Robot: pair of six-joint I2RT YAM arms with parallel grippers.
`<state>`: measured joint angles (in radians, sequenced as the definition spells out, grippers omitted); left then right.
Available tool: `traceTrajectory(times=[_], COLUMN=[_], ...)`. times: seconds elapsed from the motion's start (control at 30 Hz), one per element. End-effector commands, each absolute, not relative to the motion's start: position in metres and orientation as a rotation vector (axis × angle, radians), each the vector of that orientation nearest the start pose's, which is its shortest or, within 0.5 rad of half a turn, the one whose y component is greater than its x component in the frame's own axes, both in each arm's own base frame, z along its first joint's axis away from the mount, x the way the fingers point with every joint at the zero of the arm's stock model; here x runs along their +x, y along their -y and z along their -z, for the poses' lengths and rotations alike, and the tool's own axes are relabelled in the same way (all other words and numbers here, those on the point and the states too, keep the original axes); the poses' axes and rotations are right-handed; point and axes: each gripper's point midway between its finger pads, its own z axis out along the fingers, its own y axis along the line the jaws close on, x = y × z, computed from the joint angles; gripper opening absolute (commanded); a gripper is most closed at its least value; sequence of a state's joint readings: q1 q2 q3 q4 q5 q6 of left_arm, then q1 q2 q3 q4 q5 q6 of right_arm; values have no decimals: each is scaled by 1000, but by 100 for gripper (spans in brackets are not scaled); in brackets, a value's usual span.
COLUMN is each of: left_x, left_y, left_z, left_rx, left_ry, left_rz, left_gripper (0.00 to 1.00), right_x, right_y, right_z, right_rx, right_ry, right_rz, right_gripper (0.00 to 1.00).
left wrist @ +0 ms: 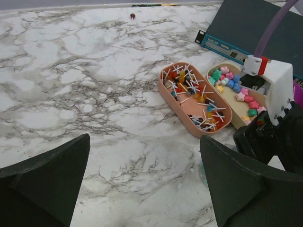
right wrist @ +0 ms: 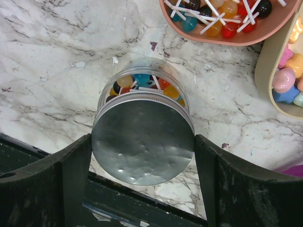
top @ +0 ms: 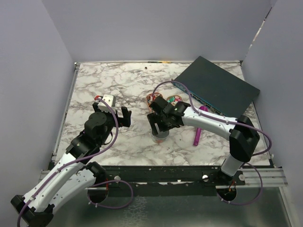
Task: Pack the candies
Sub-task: Close the bottle lid on the packing bottle.
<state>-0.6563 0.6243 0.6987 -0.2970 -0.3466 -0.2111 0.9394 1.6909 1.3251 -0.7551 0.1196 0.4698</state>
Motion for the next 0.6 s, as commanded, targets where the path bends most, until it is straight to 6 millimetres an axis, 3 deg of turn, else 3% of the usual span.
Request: traceTrajectory(times=[0.0, 0.57], left_x=[248, 248], left_y=[120, 120], left_z=[-253, -253], left_rx=[142, 143], left_ry=[-1780, -1779], left_rz=[284, 285], left_gripper=[99, 99], right_x=[226, 236], right_y=[-305, -312], right_z=[-99, -93], right_rx=[-624, -604], right_ry=[-2641, -2617], right_rz=[-220, -193], right_gripper=[71, 72])
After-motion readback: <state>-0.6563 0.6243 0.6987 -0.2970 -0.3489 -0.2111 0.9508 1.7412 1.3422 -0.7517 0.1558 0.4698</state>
